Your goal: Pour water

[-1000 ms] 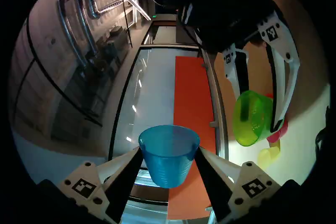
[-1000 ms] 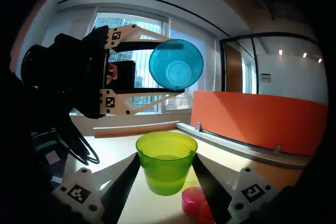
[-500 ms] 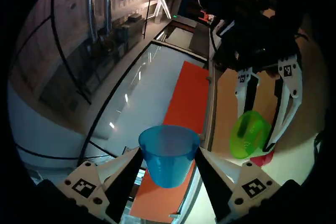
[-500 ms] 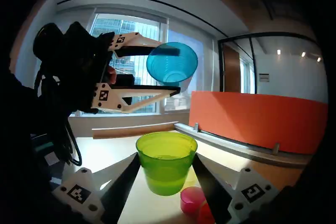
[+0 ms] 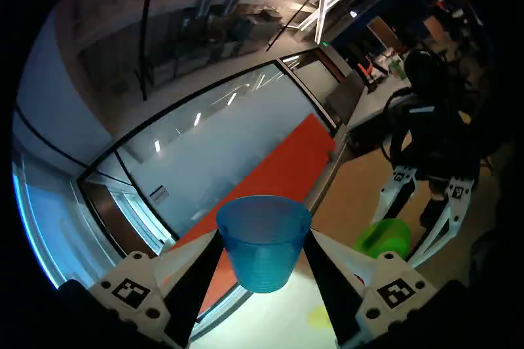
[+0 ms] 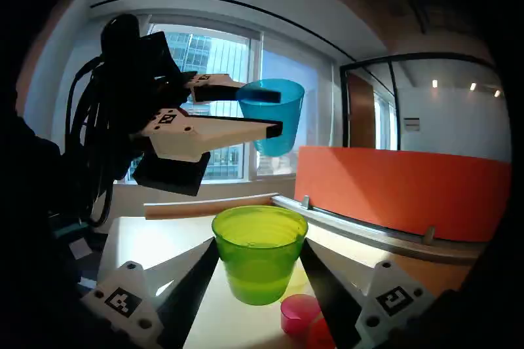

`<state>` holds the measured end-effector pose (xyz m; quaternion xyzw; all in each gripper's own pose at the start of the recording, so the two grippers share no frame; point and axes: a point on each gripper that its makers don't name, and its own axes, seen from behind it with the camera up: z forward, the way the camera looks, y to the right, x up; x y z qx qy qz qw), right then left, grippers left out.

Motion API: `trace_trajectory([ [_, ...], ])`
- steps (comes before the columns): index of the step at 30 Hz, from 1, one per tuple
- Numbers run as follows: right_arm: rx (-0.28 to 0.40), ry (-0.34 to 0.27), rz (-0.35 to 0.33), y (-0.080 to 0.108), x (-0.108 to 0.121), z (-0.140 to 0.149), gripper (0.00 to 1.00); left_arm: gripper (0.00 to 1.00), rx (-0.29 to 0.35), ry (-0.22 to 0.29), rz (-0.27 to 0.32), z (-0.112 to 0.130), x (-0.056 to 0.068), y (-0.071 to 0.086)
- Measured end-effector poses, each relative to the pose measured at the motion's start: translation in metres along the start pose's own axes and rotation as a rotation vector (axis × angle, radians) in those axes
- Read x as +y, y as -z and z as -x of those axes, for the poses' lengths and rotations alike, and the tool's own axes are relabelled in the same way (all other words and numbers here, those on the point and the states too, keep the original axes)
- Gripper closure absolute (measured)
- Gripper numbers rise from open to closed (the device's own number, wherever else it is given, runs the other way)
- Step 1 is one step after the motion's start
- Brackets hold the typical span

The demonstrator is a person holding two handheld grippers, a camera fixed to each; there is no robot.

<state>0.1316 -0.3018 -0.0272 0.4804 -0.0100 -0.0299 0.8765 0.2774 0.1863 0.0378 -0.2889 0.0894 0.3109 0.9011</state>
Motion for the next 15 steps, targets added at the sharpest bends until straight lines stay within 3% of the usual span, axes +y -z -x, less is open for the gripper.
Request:
trace_trajectory([
  [7,0.010,-0.002,0.005,0.001,0.001,-0.004,0.13,0.16,0.024,0.215,0.030,-0.003,-0.004,0.002],
  [15,0.011,0.004,0.006,0.002,-0.003,-0.009,0.12,0.16,0.027,0.407,0.051,0.004,-0.012,0.000],
])
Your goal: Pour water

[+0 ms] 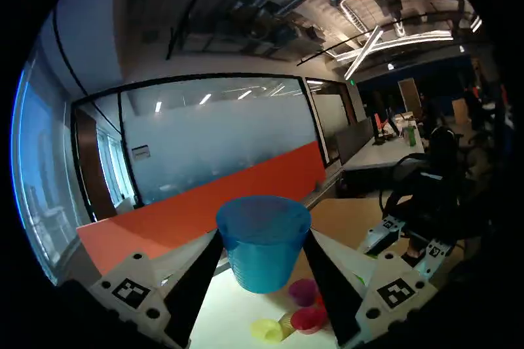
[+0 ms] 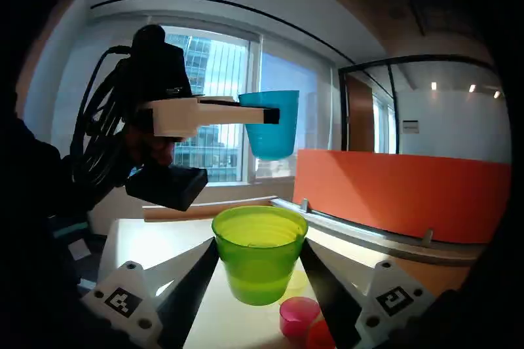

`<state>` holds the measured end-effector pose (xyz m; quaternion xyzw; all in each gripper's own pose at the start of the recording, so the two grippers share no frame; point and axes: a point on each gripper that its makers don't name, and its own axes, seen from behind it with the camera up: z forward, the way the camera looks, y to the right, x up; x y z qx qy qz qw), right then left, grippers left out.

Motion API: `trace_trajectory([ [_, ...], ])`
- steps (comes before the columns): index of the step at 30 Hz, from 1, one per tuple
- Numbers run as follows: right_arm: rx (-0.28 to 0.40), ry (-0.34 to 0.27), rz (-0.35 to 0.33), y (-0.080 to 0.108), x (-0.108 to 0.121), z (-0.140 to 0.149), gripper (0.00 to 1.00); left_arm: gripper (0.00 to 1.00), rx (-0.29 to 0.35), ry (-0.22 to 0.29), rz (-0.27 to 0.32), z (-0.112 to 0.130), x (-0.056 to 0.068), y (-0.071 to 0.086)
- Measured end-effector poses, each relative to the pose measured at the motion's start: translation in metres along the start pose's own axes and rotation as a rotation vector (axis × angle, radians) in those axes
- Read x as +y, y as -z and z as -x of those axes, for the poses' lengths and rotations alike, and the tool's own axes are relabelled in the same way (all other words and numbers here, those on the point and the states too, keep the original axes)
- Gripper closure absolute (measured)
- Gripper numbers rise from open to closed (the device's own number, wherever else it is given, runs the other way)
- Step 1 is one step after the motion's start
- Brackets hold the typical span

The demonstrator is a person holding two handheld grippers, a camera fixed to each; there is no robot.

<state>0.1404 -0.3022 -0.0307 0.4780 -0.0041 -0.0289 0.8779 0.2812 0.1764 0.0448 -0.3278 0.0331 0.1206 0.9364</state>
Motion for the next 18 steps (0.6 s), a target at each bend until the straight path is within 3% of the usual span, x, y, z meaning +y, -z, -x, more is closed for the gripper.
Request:
trace_trajectory([
  [7,0.002,0.001,0.000,0.001,-0.003,-0.003,0.13,0.16,-0.003,0.129,0.011,0.006,-0.006,-0.001],
  [18,-0.009,0.003,0.014,0.002,-0.003,0.000,0.12,0.16,-0.008,0.150,-0.011,0.021,-0.011,0.009],
])
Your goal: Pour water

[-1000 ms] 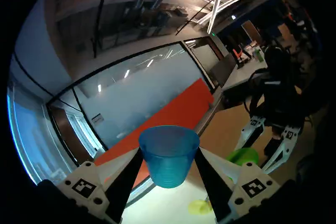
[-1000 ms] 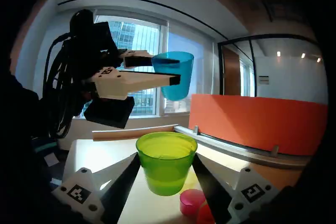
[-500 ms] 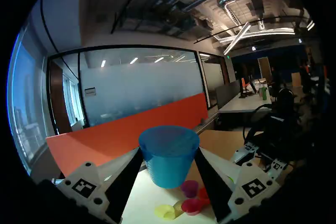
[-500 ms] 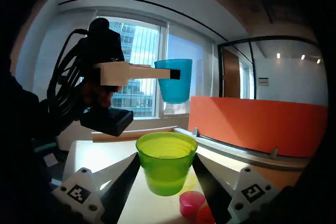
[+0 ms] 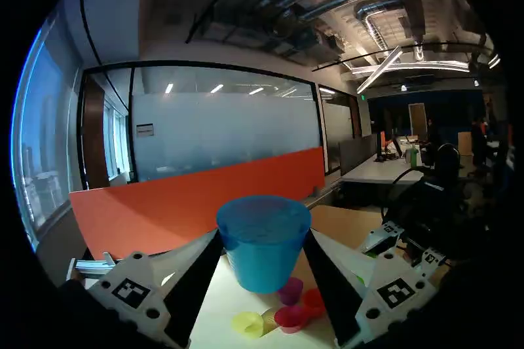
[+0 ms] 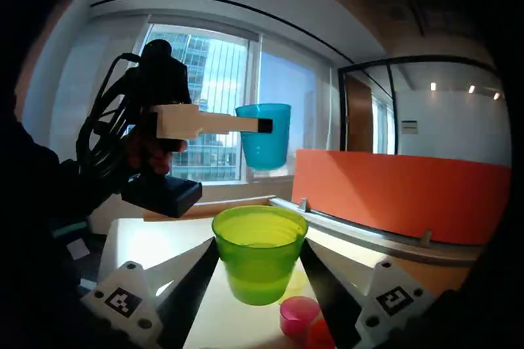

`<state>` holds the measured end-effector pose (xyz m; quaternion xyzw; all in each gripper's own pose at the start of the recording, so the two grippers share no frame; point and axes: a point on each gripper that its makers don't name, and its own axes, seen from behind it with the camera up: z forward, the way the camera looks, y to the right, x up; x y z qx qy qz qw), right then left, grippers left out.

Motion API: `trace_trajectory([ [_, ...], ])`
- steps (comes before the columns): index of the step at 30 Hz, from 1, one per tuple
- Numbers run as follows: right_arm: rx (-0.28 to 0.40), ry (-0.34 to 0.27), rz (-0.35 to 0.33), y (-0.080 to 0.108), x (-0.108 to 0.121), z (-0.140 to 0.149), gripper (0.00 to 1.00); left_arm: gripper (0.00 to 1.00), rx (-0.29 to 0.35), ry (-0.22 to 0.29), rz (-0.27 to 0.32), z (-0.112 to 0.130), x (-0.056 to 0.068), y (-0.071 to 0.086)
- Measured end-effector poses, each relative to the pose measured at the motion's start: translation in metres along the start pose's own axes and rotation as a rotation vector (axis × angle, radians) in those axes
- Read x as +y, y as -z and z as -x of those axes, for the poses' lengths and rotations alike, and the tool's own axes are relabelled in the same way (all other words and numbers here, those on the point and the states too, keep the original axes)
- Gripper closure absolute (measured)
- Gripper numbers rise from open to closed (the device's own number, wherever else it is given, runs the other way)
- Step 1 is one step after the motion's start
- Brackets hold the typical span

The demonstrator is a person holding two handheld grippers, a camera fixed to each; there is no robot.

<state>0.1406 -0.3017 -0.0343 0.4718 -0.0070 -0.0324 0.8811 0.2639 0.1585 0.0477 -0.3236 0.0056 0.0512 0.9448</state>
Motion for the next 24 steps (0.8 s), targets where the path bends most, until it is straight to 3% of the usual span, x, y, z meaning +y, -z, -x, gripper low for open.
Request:
trace_trajectory([
  [15,-0.032,-0.002,0.060,0.024,0.018,0.005,0.13,0.16,-0.024,0.050,-0.037,0.032,-0.014,0.022],
  [24,-0.039,0.000,0.106,0.043,0.038,0.004,0.13,0.16,-0.058,0.043,-0.044,0.057,-0.018,0.033],
])
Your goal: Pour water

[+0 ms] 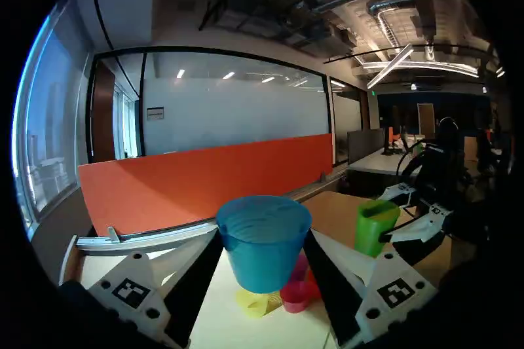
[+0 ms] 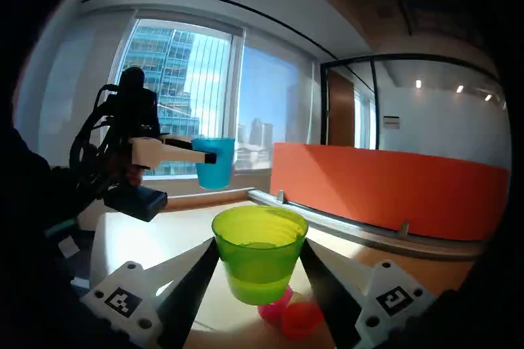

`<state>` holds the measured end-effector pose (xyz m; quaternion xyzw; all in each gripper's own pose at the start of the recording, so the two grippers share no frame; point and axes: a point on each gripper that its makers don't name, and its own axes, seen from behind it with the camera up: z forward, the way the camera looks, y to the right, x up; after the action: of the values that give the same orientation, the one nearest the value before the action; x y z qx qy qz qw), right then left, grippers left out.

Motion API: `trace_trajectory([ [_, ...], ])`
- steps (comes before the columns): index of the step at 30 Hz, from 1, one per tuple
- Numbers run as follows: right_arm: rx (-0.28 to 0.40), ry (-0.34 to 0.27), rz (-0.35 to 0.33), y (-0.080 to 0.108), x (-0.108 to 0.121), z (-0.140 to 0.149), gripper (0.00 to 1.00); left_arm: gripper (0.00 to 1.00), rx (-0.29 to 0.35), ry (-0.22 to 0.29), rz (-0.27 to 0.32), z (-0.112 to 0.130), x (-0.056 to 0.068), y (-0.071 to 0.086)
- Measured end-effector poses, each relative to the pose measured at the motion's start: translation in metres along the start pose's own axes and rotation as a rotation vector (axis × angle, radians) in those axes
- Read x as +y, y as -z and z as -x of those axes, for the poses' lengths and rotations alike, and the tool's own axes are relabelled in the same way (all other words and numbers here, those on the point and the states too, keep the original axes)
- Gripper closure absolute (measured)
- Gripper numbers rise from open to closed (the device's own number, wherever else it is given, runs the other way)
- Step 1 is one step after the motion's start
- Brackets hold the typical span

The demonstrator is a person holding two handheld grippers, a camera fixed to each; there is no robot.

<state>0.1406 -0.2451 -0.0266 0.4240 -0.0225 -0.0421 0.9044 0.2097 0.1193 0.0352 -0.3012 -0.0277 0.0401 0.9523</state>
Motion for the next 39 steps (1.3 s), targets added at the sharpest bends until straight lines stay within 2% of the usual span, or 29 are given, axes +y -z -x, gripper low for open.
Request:
trace_trajectory([
  [11,0.000,0.000,0.055,0.022,0.025,-0.001,0.13,0.16,-0.018,-0.006,-0.005,0.015,-0.004,0.006],
  [21,-0.016,-0.006,0.073,0.028,0.033,0.006,0.13,0.16,-0.049,-0.016,-0.005,0.032,-0.005,0.006],
  [30,-0.048,-0.013,0.071,0.031,0.036,0.020,0.12,0.16,-0.105,-0.032,0.008,0.057,-0.002,0.004],
  [39,-0.102,-0.023,0.059,0.033,0.040,0.042,0.13,0.16,-0.188,-0.046,0.028,0.093,0.003,-0.003],
])
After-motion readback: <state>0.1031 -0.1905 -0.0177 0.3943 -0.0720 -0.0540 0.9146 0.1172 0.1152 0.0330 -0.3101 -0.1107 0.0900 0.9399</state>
